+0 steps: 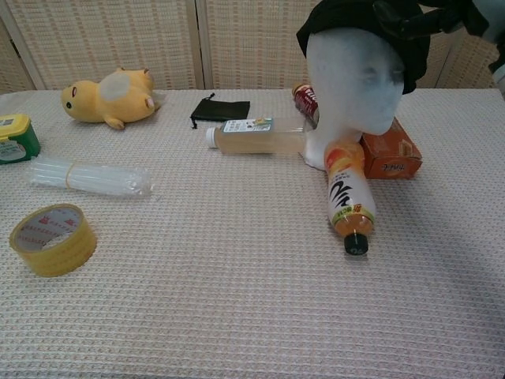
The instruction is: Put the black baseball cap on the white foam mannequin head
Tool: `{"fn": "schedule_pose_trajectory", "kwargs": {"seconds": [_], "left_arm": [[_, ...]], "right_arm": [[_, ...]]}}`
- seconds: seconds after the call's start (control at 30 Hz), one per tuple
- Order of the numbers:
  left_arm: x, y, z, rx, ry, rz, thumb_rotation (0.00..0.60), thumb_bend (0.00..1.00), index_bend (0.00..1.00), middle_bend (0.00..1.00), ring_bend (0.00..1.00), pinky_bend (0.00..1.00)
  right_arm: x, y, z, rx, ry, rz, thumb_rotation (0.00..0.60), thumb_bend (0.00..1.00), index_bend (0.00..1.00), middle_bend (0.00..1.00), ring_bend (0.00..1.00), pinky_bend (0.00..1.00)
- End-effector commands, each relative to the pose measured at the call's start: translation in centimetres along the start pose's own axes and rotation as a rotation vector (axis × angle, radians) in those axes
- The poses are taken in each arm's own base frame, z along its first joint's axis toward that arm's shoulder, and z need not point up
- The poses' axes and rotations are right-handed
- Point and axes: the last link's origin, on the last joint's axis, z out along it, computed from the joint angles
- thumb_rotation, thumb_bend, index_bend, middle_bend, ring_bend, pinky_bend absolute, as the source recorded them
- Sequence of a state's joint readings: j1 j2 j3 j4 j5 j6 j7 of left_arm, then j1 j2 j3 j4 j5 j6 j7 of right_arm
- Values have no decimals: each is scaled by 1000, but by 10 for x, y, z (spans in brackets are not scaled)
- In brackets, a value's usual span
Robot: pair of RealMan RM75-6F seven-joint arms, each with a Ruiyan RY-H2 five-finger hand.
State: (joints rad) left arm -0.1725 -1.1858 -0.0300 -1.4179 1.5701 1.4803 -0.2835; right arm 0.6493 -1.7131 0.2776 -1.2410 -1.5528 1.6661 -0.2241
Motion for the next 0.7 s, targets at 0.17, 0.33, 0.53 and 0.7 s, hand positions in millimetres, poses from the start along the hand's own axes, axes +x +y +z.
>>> {"fn": "schedule_pose_trajectory", "kwargs": {"seconds": [0.17, 0.33, 0.53, 0.7], "left_arm": [[0, 5, -2, -19, 8, -2, 600, 162, 0, 16, 0, 230], [1, 6, -5, -27, 12, 7, 600, 162, 0, 17, 0, 230], [2, 9, -8, -43, -7, 24, 600, 162, 2, 16, 0, 227], [0, 15, -15, -66, -59, 75, 600, 162, 43, 13, 0, 213]], "right_arm": [[22, 16, -23, 20, -116, -44, 600, 189, 0, 1000, 1000, 1000], [52, 30, -51, 16, -113, -46, 600, 185, 0, 1000, 1000, 1000], [88, 65, -114, -120, -243, -129, 600, 149, 0, 887, 828, 911], [109, 100, -160, -303, -390, -204, 600, 99, 0, 184, 189, 354]]}}
